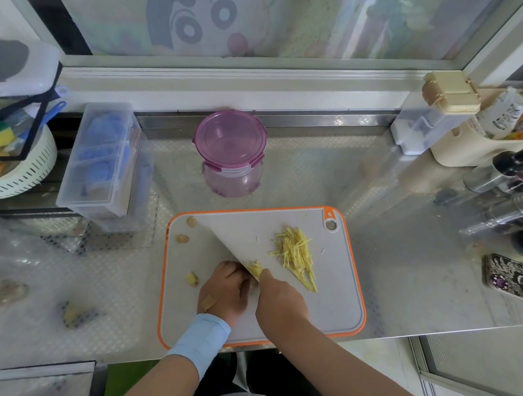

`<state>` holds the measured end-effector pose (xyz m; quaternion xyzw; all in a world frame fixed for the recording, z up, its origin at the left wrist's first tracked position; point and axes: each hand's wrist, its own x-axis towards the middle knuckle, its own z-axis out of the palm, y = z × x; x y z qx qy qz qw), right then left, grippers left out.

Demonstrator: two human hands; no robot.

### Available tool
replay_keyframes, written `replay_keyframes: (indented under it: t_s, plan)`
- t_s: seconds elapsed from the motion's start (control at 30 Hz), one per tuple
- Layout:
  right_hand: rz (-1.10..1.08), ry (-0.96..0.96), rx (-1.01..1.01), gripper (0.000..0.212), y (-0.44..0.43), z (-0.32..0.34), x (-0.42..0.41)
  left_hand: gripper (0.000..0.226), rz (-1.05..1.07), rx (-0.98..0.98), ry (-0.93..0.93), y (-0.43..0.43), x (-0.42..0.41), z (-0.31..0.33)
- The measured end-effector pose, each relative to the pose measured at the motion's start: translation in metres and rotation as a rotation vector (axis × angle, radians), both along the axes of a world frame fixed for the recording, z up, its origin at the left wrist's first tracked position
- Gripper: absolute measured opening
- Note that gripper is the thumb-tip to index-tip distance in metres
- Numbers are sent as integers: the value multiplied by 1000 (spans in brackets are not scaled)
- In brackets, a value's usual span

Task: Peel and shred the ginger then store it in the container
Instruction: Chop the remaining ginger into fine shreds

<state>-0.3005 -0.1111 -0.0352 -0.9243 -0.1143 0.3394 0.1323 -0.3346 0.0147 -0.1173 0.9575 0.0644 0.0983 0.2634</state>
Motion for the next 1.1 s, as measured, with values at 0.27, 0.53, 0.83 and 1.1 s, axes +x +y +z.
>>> replay_keyframes:
  t_s: [0.27, 0.53, 0.83, 1.1]
  plan:
    - [-20, 8, -44, 31, -13, 1, -11, 26, -12, 2, -4, 1, 0, 0]
    - [26, -4, -34, 30, -5, -2, -3, 27, 3, 15, -20, -1, 1, 2]
    - [-2, -17, -12, 26, -8, 2, -6, 15, -6, 16, -6, -1, 1, 6]
    - [-24, 23, -31, 26, -9, -1, -6, 24, 4, 24, -17, -2, 1, 7]
